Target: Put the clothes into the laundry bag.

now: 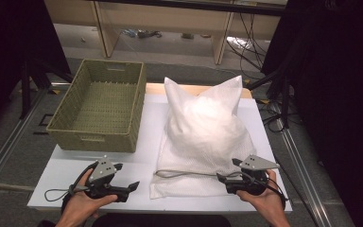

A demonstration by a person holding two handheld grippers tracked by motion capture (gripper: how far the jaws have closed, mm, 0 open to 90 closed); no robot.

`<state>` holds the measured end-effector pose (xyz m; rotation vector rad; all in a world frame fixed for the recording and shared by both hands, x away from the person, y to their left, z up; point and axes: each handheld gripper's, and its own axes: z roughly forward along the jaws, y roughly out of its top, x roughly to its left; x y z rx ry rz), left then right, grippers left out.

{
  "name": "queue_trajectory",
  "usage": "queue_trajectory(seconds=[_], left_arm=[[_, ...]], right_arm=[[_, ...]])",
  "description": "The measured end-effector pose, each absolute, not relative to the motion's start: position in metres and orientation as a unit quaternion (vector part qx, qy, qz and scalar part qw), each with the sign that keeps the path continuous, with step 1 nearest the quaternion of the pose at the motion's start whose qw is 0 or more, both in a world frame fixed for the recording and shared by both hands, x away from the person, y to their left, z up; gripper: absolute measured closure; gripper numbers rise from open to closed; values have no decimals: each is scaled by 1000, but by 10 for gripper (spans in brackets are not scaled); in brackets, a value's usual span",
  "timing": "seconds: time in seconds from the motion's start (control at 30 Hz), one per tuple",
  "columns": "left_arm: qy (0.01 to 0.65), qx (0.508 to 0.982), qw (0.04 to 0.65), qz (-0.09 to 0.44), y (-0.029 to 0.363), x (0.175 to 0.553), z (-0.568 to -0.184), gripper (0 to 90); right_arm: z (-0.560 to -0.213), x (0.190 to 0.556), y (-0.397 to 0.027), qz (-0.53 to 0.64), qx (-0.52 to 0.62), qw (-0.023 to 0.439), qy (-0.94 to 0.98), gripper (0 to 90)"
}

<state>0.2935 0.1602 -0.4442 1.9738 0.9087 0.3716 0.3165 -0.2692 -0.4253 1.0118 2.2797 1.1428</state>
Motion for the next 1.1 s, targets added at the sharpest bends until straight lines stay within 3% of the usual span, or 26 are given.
queue_trajectory(seconds=[0.6,1.1], left_arm=[[343,811,450,147,153,278,-445,160],[340,811,455,140,148,279,-445,160]], right_arm=[[-432,283,-270,426,350,162,818,170],[-433,275,-273,433,340,172,817,171]])
